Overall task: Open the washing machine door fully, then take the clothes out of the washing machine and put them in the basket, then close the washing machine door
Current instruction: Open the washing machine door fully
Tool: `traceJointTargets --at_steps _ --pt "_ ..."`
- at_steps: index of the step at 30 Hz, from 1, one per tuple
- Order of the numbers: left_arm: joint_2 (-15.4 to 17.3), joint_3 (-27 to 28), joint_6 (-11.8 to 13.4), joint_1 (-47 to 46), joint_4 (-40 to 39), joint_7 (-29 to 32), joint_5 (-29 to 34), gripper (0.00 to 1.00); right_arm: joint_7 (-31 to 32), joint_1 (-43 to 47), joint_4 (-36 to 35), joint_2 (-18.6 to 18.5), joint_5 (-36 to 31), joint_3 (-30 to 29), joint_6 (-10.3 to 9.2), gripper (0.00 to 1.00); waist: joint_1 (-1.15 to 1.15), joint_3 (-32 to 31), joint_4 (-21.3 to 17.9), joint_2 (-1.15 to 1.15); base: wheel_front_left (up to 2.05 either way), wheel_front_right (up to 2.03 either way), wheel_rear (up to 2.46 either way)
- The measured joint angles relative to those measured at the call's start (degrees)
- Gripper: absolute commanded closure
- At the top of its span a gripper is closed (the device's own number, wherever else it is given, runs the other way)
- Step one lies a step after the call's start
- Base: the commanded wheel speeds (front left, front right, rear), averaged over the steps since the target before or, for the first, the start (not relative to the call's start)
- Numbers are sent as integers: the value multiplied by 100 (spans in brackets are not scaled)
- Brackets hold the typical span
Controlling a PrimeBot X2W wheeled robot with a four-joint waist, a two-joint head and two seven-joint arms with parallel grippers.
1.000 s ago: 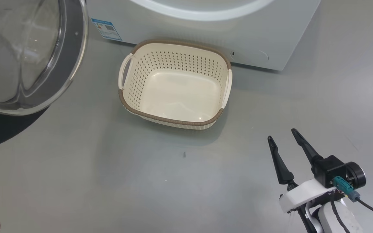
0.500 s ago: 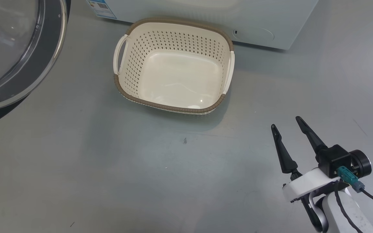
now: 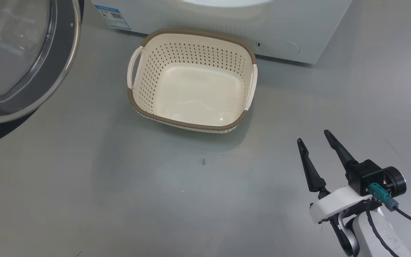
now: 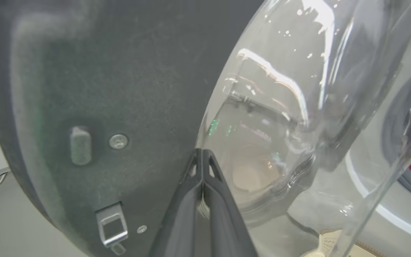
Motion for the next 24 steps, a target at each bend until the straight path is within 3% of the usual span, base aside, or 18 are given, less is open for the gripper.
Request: traceJointTargets --at_steps 24 --pt "-312 -1003 -299 547 -397 -51 857 100 -75 7 412 276 408 -175 1 0 -1 -1313 -362 0 0 0 0"
